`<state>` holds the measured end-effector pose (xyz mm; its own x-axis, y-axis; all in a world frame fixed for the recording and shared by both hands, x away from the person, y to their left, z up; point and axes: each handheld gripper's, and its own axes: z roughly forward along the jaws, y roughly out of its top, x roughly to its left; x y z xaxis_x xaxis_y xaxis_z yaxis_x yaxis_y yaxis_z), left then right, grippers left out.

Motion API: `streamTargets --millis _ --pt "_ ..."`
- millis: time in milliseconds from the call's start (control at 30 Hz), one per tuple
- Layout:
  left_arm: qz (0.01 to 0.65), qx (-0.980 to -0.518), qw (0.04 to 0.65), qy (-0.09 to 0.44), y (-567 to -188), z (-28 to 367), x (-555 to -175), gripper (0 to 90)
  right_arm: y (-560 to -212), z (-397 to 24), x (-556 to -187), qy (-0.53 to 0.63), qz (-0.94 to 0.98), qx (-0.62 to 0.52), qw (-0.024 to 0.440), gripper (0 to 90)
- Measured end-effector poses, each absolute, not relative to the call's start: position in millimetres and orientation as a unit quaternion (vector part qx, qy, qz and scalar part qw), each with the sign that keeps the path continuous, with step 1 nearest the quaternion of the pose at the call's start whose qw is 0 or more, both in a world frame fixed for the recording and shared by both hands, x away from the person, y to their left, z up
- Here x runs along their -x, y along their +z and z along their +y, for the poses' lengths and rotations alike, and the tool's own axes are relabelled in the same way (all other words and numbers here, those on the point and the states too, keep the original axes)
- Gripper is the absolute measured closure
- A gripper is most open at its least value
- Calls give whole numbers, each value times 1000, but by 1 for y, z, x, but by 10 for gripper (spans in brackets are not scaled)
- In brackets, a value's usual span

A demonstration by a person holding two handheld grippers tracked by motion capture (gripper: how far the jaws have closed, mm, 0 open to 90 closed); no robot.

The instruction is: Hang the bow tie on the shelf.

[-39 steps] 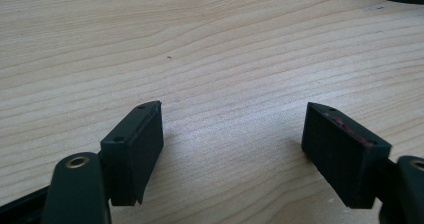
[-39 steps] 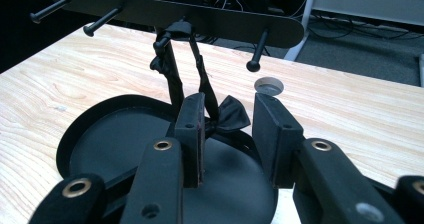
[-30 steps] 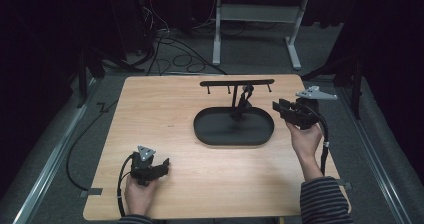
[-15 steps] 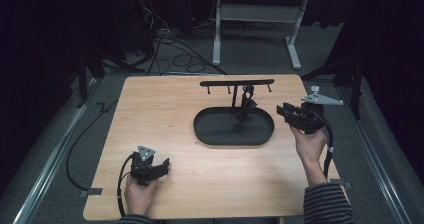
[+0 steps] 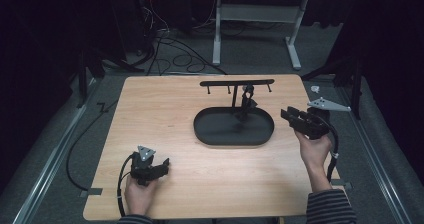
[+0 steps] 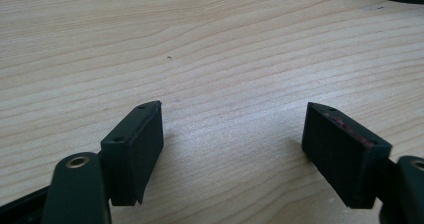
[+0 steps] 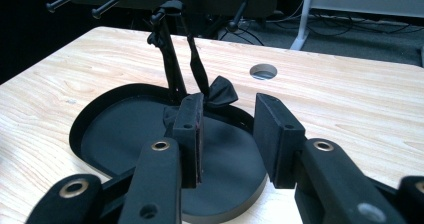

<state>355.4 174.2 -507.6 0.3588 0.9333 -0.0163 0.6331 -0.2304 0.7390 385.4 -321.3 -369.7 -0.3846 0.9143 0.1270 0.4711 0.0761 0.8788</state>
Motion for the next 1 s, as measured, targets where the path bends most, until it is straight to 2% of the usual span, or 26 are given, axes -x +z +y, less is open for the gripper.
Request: streamTargets --millis 1000 --pt "520 -752 337 222 -508 174 -355 250 -380 -330 -355 471 689 -500 233 666"
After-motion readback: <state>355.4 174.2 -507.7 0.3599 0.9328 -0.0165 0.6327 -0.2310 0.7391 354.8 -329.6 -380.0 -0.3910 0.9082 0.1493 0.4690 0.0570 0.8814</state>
